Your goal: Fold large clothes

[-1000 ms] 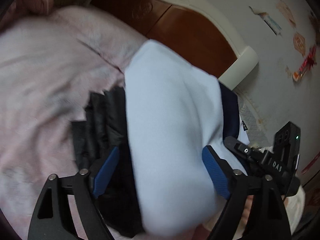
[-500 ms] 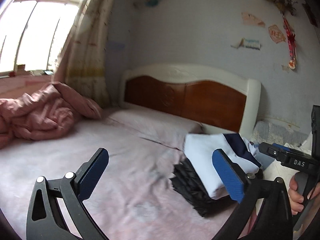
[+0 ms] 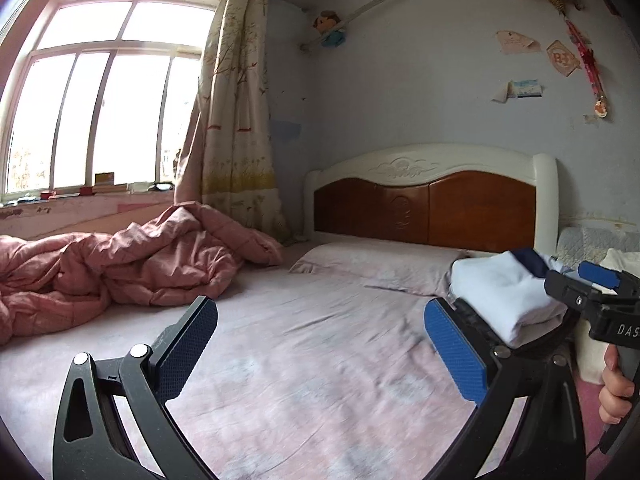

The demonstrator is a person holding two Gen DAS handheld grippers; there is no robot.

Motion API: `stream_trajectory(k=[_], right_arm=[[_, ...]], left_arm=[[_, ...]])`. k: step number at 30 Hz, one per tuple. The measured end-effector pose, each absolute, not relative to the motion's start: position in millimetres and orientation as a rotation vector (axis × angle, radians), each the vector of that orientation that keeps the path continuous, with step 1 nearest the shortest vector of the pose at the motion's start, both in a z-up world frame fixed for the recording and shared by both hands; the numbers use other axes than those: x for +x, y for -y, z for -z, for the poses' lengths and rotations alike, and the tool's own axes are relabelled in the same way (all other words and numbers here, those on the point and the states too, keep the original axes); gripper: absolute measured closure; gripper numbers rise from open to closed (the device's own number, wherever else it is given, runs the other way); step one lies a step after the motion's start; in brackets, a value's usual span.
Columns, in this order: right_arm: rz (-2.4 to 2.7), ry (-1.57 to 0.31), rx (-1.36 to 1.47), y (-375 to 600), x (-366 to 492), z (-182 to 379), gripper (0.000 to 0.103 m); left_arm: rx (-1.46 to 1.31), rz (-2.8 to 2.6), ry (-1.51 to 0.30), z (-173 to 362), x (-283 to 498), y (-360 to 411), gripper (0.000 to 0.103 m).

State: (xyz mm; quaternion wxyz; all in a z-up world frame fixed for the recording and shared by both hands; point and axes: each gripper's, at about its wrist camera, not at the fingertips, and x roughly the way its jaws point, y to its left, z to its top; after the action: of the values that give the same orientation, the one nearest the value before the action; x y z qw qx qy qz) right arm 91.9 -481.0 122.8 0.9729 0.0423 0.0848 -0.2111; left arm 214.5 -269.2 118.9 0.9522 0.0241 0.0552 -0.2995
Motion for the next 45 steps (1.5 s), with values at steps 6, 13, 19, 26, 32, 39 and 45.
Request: stream_trajectory(k=[6, 13, 19, 26, 32, 39, 45], right_arm=[[0.439, -0.275, 0.152, 492, 122, -80, 0.0], [0.474, -0.26, 0.065, 499, 147, -43, 0.0], [0.501, -0.31, 0.06, 498, 157, -15, 0.0], [0.55, -0.334, 0.057, 499, 161, -6, 0.0], [0.549, -0.347, 0.108, 510, 161, -2, 0.0], [0.548, -0.345, 0.103, 510, 161, -2, 0.0], [0.549, -0.346, 0.098, 509, 161, -1, 0.0]], left_arm=[[0.06, 0.55, -0.203, -71, 245, 269, 0.0], [0.081, 0.512, -0.205, -31, 263, 271, 0.0], [0.094, 0.496, -0.233, -19, 269, 277, 0.0], [0.117, 0.533, -0.239, -17, 268, 282, 0.0], [0.104, 0.525, -0.246, -17, 269, 280, 0.0], [0.13, 0.515, -0.226, -18, 264, 284, 0.0], [0.149, 0.516, -0.218, -17, 262, 287, 0.0]])
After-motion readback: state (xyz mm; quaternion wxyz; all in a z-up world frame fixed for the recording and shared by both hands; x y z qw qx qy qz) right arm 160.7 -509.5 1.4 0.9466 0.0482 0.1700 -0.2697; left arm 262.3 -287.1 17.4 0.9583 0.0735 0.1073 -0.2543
